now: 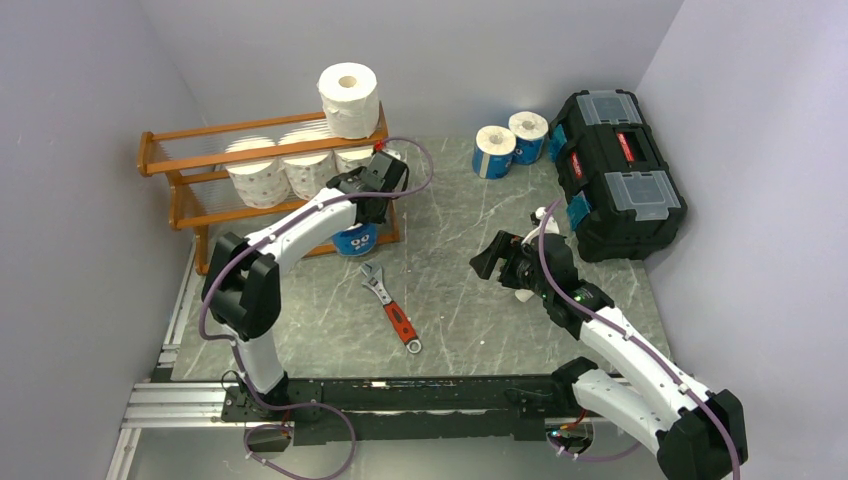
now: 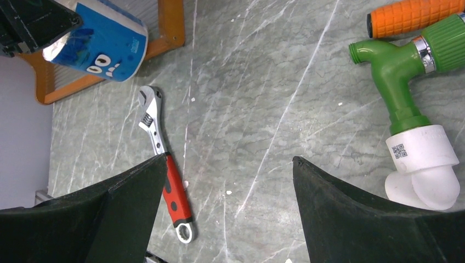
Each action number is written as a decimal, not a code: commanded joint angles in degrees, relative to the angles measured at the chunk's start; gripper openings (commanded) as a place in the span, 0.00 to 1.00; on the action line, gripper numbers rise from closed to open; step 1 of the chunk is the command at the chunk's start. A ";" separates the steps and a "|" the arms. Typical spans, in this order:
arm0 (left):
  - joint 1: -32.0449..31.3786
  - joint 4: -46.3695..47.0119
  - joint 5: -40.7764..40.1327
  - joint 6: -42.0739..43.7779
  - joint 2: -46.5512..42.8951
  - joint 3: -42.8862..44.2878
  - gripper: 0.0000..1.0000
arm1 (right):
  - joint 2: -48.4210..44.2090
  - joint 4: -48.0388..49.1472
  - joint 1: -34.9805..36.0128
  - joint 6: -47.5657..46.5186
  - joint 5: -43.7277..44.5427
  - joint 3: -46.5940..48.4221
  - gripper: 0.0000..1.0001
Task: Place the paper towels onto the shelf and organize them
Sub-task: Place the paper towel on the shelf.
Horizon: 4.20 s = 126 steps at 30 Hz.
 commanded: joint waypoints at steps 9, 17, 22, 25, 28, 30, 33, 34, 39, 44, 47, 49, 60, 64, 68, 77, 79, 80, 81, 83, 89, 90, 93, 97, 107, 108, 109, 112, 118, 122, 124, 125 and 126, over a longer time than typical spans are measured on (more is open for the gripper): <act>1.04 1.17 1.43 -1.17 -2.88 -1.99 0.60 | -0.15 2.19 -0.24 -0.85 0.62 1.17 0.87; -1.35 -0.51 2.13 -2.50 -10.31 -3.82 0.68 | 1.45 2.96 -0.20 -1.01 0.02 1.84 0.87; -2.60 -0.14 2.31 -4.84 -17.92 -7.34 0.73 | 1.90 3.44 -0.25 -0.99 -0.28 1.66 0.87; -2.78 3.48 3.42 -8.13 -26.31 -14.17 0.80 | 1.76 3.51 -0.16 -1.04 -0.20 1.41 0.87; -2.68 12.98 4.61 -11.28 -36.63 -26.20 0.80 | 1.52 3.70 -0.20 -1.07 -0.12 1.07 0.87; -2.62 23.11 5.78 -12.19 -44.53 -36.63 0.80 | 1.44 3.98 -0.20 -1.00 -0.23 0.76 0.87; -2.59 43.99 9.02 -9.79 -54.46 -54.29 0.81 | 1.44 4.26 -0.20 -1.12 -0.64 0.61 0.87; -2.62 49.71 9.10 -10.23 -57.43 -59.00 0.93 | 1.49 4.34 -0.20 -1.21 -0.70 0.53 0.87; 1.97 43.77 8.06 -19.10 -62.58 -61.73 0.99 | 1.02 4.79 -0.26 -1.14 -1.04 0.03 0.87; 9.17 57.22 20.77 -22.94 -60.86 -68.91 0.99 | -0.02 4.66 -0.26 -1.05 -0.99 -0.55 0.87; 11.09 58.96 23.37 -24.71 -55.47 -68.90 0.99 | -0.74 4.49 -0.24 -0.88 -1.00 -0.73 0.87; 11.41 60.66 24.19 -25.60 -52.45 -68.86 0.97 | -1.08 4.35 -0.20 -0.90 -1.07 -0.83 0.87; 11.61 62.60 19.34 -26.37 -41.29 -67.17 0.94 | -1.78 3.53 -0.20 -1.52 -0.37 -0.55 0.87; 11.61 64.40 17.55 -24.86 -37.75 -65.97 0.93 | -1.91 3.34 -0.21 -1.61 -0.40 -0.66 0.87; 11.62 66.31 16.86 -23.53 -33.88 -63.65 0.92 | -2.44 3.09 -0.25 -1.69 -0.08 -0.74 0.87; 11.69 68.79 17.74 -22.82 -25.11 -57.66 0.85 | -3.09 2.39 -0.20 -1.98 0.67 -1.11 0.87; 11.76 68.73 18.03 -22.49 -23.44 -56.60 0.79 | -3.06 2.09 -0.22 -1.96 0.77 -1.08 0.87; 11.70 69.29 18.21 -22.38 -22.74 -56.36 0.76 | -3.06 1.89 -0.21 -2.03 0.68 -0.99 0.87; 11.69 69.81 18.33 -22.39 -22.07 -56.17 0.75 | -3.13 1.78 -0.20 -2.09 0.76 -0.93 0.87; 11.70 70.63 18.32 -22.37 -20.83 -55.73 0.73 | -3.46 1.47 -0.22 -2.28 1.07 -1.06 0.87; 11.69 71.46 17.90 -22.80 -17.09 -53.73 0.71 | -3.29 1.18 -0.24 -2.40 1.15 -0.90 0.87; 11.69 71.60 17.83 -22.91 -16.68 -53.48 0.71 | -3.21 1.16 -0.28 -2.40 1.20 -0.90 0.87; 11.69 71.71 17.63 -23.05 -15.61 -52.55 0.70 | -3.22 1.14 -0.14 -2.51 1.29 -0.92 0.87; 11.69 71.56 17.64 -23.03 -14.32 -51.26 0.70 | -3.19 1.16 -0.18 -2.58 1.23 -0.93 0.87; 11.70 71.61 18.12 -23.79 -10.56 -48.30 0.69 | -3.22 1.14 -0.25 -2.22 0.85 -1.29 0.87; 11.69 71.47 18.23 -23.81 -10.24 -48.09 0.68 | -3.08 1.06 -0.21 -2.22 0.89 -1.21 0.87; 11.75 71.56 18.37 -23.88 -9.94 -47.78 0.68 | -2.97 1.09 -0.20 -2.22 0.89 -1.22 0.87; 11.69 71.14 18.84 -23.95 -8.96 -46.93 0.68 | -2.72 1.22 -0.20 -2.22 0.78 -1.25 0.87; 11.76 71.39 19.73 -24.29 -7.15 -45.63 0.68 | -2.24 1.15 -0.19 -2.39 0.94 -1.16 0.87; 11.69 71.78 20.69 -24.48 -5.96 -44.70 0.68 | -1.93 1.18 -0.22 -2.31 0.90 -1.16 0.87; 11.69 71.79 20.84 -24.52 -5.61 -44.39 0.68 | -1.96 1.13 -0.25 -2.31 0.94 -1.14 0.87; 11.69 71.79 20.88 -24.45 -5.44 -44.24 0.68 | -1.95 1.06 -0.23 -2.31 0.98 -1.16 0.87; 11.69 71.78 20.89 -24.45 -5.33 -44.20 0.68 | -1.95 1.09 -0.19 -2.33 1.02 -1.16 0.87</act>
